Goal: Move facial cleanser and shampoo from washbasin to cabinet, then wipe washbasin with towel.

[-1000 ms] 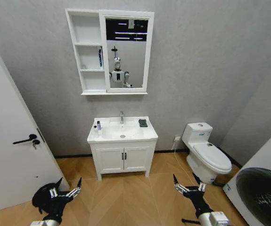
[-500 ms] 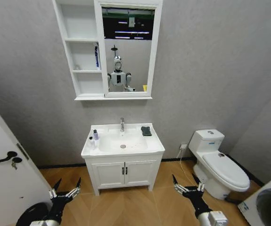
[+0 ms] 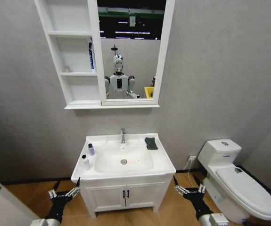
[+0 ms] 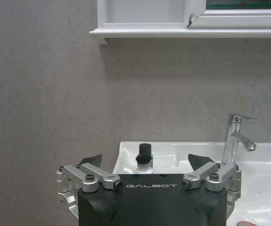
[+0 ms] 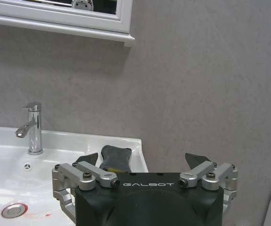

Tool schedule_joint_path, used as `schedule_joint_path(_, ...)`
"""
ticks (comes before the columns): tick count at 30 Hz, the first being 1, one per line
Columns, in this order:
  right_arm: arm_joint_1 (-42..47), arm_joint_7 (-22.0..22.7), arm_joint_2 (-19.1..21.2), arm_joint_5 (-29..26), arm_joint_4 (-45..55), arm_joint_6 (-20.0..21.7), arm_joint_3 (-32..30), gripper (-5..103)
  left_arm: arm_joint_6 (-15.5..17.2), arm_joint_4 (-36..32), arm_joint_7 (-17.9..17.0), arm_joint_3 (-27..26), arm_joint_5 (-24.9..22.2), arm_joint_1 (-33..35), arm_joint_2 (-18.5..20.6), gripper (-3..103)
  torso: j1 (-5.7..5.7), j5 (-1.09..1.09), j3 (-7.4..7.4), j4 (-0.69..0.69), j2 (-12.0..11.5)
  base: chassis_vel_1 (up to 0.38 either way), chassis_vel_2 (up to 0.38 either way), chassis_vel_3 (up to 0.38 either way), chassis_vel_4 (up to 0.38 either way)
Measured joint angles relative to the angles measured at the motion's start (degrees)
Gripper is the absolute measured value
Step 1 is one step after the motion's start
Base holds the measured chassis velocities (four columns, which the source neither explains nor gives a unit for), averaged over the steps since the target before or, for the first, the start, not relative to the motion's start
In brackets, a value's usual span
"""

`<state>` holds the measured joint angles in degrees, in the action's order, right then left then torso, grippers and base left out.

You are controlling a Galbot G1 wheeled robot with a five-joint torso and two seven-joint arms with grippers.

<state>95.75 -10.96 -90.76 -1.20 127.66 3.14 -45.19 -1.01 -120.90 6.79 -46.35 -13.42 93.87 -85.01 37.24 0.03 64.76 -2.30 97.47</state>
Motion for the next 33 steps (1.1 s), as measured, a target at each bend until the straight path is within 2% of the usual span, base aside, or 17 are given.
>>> schedule_joint_path(6, -0.1, 0.5, -0.5, -0.1, -0.5, -0.3, 0.3, 100, -0.5, 0.9, -2.4, 1.7, 2.2, -1.1, -1.1, 100, 0.02, -0.02, 0.0, -0.03, 0.0, -0.165, 0.135, 0.095, -0.066)
schedule_joint_path(9, -0.1, 0.6, -0.5, 0.0, -0.5, -0.3, 0.2, 100, -1.3, 1.8, -2.4, 2.4, 3.6, -1.1, -1.5, 100, -0.05, -0.02, -0.02, -0.05, 0.0, -0.009, -0.001, -0.045, -0.027)
schedule_joint_path(12, -0.2, 0.7, -0.5, -0.2, -0.3, -0.3, 0.0, 100, -2.2, 3.3, -1.9, 2.9, 4.5, -1.2, -1.5, 100, -0.12, -0.02, -0.04, -0.01, 0.0, 0.068, -0.022, -0.064, 0.022)
schedule_joint_path(13, -0.3, 0.7, -0.4, -0.2, -0.3, -0.3, -0.1, 100, -2.6, 4.5, -1.8, 3.1, 4.8, -1.5, -1.6, 100, -0.13, -0.02, -0.04, 0.02, 0.1, 0.11, -0.025, -0.063, 0.063)
schedule_joint_path(16, -0.5, 1.0, -0.4, -0.3, -0.3, -0.3, -0.2, 100, -3.4, 8.2, -2.0, 3.7, 6.1, -4.0, -2.0, 100, -0.13, -0.02, -0.04, -0.01, 0.1, 0.031, -0.016, -0.011, 0.016)
schedule_joint_path(18, -0.5, 1.1, -0.5, -0.6, -0.1, -0.4, -0.4, 100, -4.2, 13.6, -2.7, 3.8, 7.0, -7.8, -2.4, 100, -0.11, -0.05, -0.04, -0.03, 0.0, 0.0, 0.0, 0.0, 0.0)
schedule_joint_path(19, -0.5, 1.1, -0.5, -0.6, -0.1, -0.4, -0.4, 100, -4.2, 13.6, -2.7, 3.8, 7.0, -7.8, -2.4, 100, -0.11, -0.05, -0.04, -0.03, 0.0, 0.0, 0.0, 0.0, 0.0)
schedule_joint_path(21, -0.4, 1.3, -0.4, -0.9, 0.0, -0.7, -0.8, 100, -4.4, 18.1, -3.0, 4.0, 7.1, -11.4, -2.0, 100, -0.04, -0.02, -0.02, -0.03, 0.0, 0.0, 0.0, 0.0, 0.0)
schedule_joint_path(33, -0.7, 1.6, 0.2, -1.5, -0.5, -1.5, -1.8, 100, -4.3, 26.5, -4.6, 3.6, 6.6, -18.7, -1.8, 100, -0.05, -0.03, -0.02, -0.02, 0.0, -0.008, 0.001, 0.007, -0.005)
